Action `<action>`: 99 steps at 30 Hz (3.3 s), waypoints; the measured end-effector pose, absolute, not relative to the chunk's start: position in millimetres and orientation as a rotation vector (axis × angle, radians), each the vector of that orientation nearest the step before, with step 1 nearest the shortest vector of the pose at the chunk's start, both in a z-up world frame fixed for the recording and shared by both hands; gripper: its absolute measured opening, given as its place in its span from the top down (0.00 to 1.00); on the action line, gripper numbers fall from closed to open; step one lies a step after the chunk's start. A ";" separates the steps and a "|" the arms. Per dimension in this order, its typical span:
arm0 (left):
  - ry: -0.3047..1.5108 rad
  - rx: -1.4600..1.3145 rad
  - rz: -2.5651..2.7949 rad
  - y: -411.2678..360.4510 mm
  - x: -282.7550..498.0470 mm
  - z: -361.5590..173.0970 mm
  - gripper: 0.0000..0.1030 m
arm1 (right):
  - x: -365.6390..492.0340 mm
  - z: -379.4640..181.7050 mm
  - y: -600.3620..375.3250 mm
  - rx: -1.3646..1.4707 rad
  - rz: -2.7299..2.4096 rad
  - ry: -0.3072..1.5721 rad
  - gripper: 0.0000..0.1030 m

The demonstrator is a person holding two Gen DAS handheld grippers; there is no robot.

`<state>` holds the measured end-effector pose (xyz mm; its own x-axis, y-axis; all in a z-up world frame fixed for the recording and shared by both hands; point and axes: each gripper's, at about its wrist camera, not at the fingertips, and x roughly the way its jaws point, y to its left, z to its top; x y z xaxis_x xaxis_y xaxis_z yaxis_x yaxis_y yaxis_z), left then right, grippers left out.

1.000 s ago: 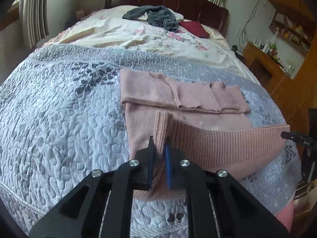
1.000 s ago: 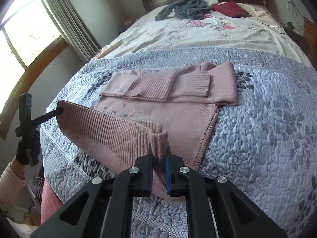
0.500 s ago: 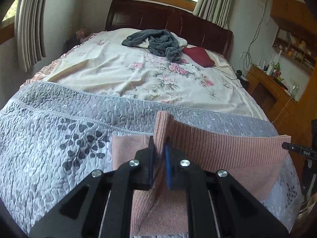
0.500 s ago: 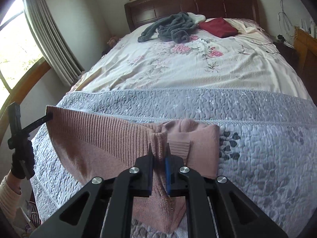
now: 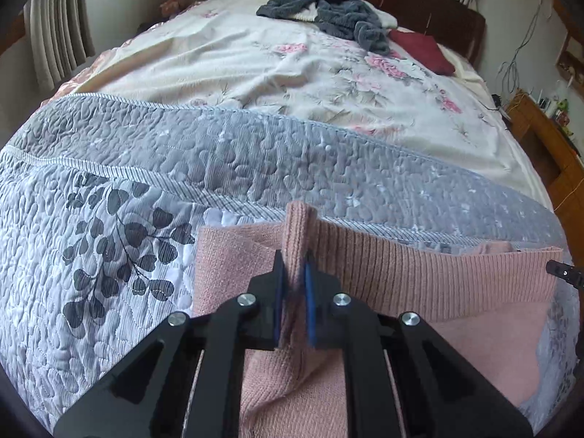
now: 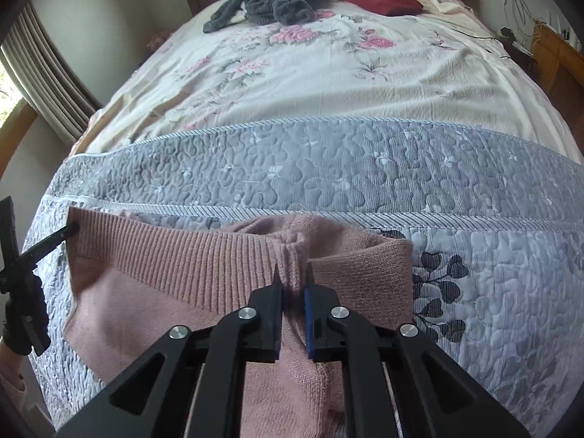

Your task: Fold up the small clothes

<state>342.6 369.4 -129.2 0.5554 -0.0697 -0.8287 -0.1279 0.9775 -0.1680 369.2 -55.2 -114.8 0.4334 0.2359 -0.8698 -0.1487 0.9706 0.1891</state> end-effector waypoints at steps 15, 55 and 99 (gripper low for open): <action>1.022 -0.162 0.139 387.3 340.8 -147.8 0.77 | 362.6 -135.8 -92.4 0.194 0.165 1.126 0.79; 1.091 -0.088 -0.029 316.4 214.0 -146.2 0.46 | 220.4 -145.7 -120.2 0.412 0.299 1.247 0.58; 1.139 -0.287 -0.109 336.4 253.5 -161.5 0.43 | 295.2 -132.8 -76.2 0.504 0.310 1.193 0.84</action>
<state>253.5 336.4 -161.5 0.4177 -0.2308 -0.8788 -0.0600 0.9581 -0.2802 295.2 -76.2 -132.8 0.3460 0.4849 -0.8032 0.0327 0.8493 0.5269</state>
